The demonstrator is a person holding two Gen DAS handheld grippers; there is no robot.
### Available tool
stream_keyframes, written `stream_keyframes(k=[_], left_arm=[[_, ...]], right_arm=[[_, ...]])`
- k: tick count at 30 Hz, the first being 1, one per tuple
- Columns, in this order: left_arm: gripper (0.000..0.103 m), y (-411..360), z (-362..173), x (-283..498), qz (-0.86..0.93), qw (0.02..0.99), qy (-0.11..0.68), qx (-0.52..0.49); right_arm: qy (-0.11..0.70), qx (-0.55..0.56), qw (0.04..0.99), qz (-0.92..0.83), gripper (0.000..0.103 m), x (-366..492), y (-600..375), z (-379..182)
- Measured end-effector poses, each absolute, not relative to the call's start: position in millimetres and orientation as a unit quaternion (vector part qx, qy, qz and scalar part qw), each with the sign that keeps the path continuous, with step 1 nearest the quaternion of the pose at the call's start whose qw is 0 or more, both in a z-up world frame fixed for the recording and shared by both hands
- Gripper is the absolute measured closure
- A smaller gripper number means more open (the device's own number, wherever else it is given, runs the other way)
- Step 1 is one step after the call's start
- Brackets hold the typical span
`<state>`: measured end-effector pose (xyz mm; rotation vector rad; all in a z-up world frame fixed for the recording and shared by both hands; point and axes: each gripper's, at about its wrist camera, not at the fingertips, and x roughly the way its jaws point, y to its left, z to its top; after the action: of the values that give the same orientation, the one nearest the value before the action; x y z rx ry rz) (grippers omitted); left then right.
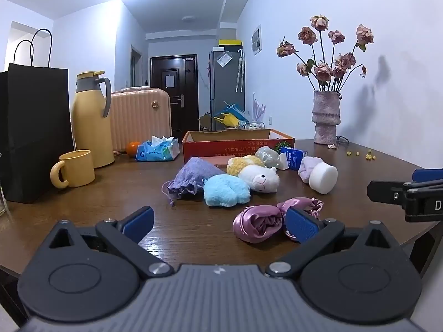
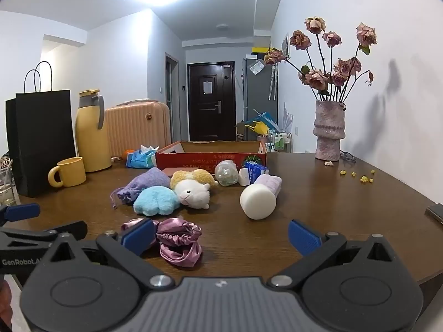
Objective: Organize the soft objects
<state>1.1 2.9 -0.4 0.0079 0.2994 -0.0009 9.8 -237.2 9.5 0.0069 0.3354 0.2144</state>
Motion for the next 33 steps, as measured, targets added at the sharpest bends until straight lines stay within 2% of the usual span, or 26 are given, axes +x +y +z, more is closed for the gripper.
stream_keyframes(k=[1,33], left_arm=[[0.0,-1.1,-0.9,-0.1,0.004,0.99,0.139,0.031],[0.0,4.8,1.0,-4.1,0.014,0.99,0.137,0.008]], right_arm=[[0.167,0.003,0.98,0.105,0.0,9.5,-237.2,9.5],[0.173,-0.002,0.979,0.11,0.0,8.3,-235.0,6.8]])
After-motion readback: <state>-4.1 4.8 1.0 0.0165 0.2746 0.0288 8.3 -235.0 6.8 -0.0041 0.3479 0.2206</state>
